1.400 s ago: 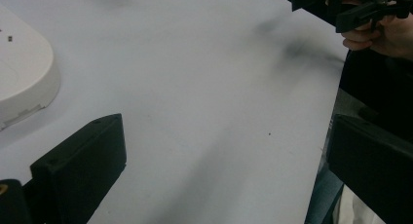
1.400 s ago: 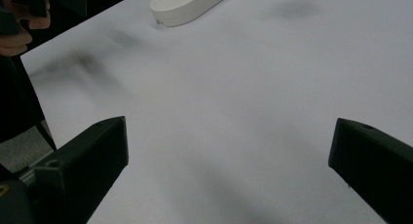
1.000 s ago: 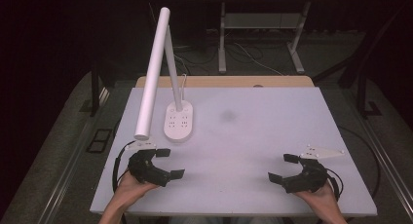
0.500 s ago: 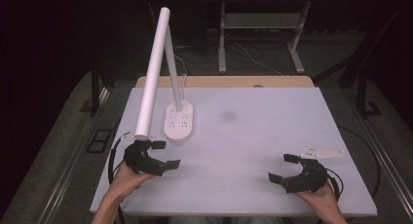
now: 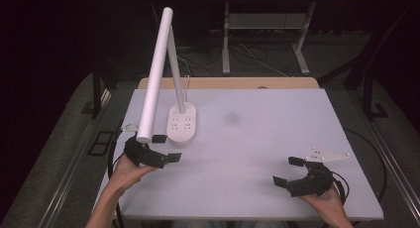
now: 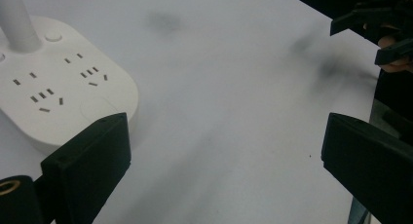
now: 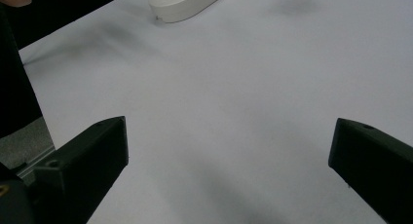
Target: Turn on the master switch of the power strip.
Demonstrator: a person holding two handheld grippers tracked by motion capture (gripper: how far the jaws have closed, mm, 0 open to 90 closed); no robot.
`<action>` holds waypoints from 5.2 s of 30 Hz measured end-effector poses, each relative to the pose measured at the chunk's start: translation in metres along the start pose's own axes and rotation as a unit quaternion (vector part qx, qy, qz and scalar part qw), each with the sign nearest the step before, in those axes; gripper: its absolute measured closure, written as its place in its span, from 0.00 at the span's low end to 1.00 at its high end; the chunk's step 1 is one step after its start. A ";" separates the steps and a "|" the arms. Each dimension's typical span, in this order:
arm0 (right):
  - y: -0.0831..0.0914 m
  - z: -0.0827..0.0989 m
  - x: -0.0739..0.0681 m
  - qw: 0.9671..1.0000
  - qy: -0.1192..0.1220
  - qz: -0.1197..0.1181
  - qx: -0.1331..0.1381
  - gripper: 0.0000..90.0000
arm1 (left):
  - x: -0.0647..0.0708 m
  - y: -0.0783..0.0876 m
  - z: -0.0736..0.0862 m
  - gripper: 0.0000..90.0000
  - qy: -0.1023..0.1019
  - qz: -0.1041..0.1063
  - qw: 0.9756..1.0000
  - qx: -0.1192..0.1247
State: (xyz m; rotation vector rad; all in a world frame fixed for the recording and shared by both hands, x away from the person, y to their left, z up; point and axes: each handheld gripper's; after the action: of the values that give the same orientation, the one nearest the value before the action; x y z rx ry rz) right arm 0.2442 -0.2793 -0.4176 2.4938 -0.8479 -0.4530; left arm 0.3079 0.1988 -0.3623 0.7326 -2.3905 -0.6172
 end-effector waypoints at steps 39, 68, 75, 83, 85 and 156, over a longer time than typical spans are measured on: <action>0.002 0.001 0.002 1.000 -0.003 0.000 0.001 0.00 | -0.036 0.000 -0.047 0.06 0.006 -0.045 0.999 -0.022; 0.002 0.002 0.003 1.000 -0.002 0.005 0.001 0.00 | -0.076 -0.001 -0.075 0.19 0.034 -0.082 0.995 -0.041; 0.002 0.003 0.003 1.000 0.001 0.002 0.000 0.00 | -0.086 -0.004 -0.084 0.23 0.027 -0.099 0.993 -0.050; 0.001 0.003 0.003 1.000 -0.001 0.000 0.000 0.00 | -0.096 -0.010 -0.088 0.26 0.033 -0.108 0.992 -0.050; 0.001 0.003 0.003 1.000 -0.001 -0.001 -0.001 0.00 | -0.099 -0.011 -0.089 0.26 0.035 -0.110 0.992 -0.050; 0.002 0.004 0.003 1.000 0.004 -0.010 -0.002 0.00 | -0.155 -0.074 -0.069 0.77 0.155 -0.104 0.982 0.033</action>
State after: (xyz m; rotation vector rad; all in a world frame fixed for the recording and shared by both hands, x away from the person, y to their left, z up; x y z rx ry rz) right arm 0.2440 -0.2837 -0.4204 2.5016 -0.8183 -0.4503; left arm 0.4852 0.2212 -0.4114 1.0371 -2.0709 -0.4672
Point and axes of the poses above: each handheld gripper's, and its own axes: y roughly backward along the jaws, z roughly out of its underside, x roughly to its right, and after that the axes turned 8 degrees about y, right-handed
